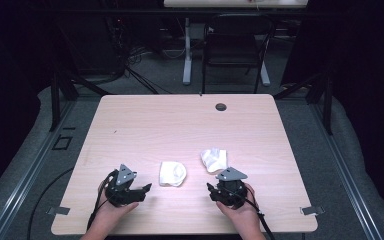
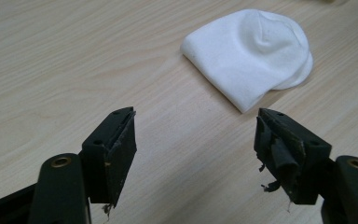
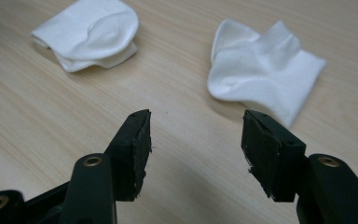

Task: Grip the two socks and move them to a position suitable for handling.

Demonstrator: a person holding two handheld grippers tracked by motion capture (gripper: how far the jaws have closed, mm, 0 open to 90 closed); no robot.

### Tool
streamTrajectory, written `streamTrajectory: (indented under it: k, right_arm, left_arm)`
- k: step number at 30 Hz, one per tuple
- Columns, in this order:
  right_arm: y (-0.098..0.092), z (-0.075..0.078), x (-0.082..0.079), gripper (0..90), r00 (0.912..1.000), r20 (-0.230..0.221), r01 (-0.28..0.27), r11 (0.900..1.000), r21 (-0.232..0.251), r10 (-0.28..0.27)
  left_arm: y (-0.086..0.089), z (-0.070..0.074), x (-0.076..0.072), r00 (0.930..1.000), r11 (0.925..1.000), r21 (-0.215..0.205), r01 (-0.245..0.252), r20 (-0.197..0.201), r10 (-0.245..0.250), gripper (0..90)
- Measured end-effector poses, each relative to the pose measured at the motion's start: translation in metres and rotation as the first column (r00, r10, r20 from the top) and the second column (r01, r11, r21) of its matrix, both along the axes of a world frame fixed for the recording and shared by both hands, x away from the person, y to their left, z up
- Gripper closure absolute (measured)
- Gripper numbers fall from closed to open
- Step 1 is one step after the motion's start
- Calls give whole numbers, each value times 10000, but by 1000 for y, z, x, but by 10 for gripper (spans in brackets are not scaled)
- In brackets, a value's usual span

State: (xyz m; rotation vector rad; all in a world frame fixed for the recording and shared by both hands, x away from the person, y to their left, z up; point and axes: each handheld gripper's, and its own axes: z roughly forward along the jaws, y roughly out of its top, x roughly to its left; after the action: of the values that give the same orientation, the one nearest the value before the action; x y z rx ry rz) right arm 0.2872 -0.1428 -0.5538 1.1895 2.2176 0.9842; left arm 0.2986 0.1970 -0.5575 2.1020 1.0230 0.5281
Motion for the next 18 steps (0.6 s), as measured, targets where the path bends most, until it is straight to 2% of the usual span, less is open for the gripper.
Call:
streamTrajectory:
  k: [2, 6, 8, 10, 11, 14, 18]
  right_arm:
    - [-1, -3, 1, 448, 9997, -235, -66, 9999, -127, 63]
    - [-1, -9, 2, 479, 9997, -228, -108, 9996, -262, 102]
    - [-2, -10, 4, 494, 9993, -358, -131, 9994, -328, 119]
    - [-2, -11, 4, 505, 9989, -467, -101, 9997, -202, 91]
    - [-2, -11, 4, 506, 9987, -506, -65, 9999, -110, 60]
    - [-2, -11, 4, 510, 9987, -504, 42, 9998, -170, -50]
    - [0, -11, 1, 531, 9998, -188, 100, 9996, -272, -105]
  left_arm:
    - [-1, -1, 0, 9999, 9999, -51, -88, -53, 88, 309]
    - [0, -3, 2, 9996, 9996, -10, -276, -79, 276, 319]
    - [2, -4, 4, 9986, 9987, -165, -480, -234, 476, 319]
    - [3, -5, 6, 9976, 9978, -151, -639, -292, 635, 319]
    - [4, -5, 6, 9964, 9970, -243, -731, -448, 720, 318]
    - [5, -5, 6, 9961, 9964, -337, -772, -452, 757, 318]
    - [5, -4, 4, 9971, 9969, -378, -695, -351, 682, 318]
